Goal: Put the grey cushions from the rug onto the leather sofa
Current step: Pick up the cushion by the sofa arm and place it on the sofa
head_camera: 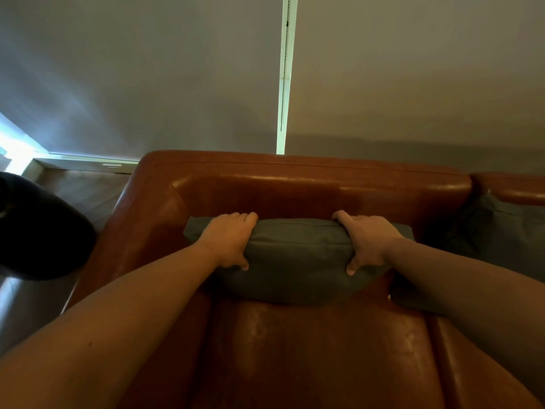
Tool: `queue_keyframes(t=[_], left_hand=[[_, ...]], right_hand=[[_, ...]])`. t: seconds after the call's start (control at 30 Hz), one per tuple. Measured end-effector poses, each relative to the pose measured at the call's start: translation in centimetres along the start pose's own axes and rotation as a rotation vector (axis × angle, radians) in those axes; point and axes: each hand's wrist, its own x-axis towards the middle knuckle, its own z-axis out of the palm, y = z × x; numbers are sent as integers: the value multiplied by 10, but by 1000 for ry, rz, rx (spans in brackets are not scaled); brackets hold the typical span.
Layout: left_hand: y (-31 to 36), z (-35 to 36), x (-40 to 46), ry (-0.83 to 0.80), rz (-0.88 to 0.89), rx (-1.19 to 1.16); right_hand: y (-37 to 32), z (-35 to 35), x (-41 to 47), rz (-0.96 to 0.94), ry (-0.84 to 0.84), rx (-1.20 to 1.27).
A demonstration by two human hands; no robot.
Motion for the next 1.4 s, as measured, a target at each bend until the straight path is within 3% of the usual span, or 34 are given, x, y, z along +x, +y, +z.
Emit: queue_keyframes(t=[0.27,0.5,0.77,0.97,1.2,1.4], left_hand=[[-12,-36,-2,239,29,32],[4,14,-4,109,22,55],[-13,-8,3,33,3,-49],[-11,-6,6,-24,-25,-58],[-17,-13,-1,48,-9,25],[-19,-2,-8,35,43,-30]], right_hand=[[7,-27,-3,-1,327,-124],[-4,42,-9,77,135,-48],[27,8,-1,-27,46,77],[23,14,6,-46,66,100],[24,7,6,-110,179,87],[31,21,0,-117,133,47]])
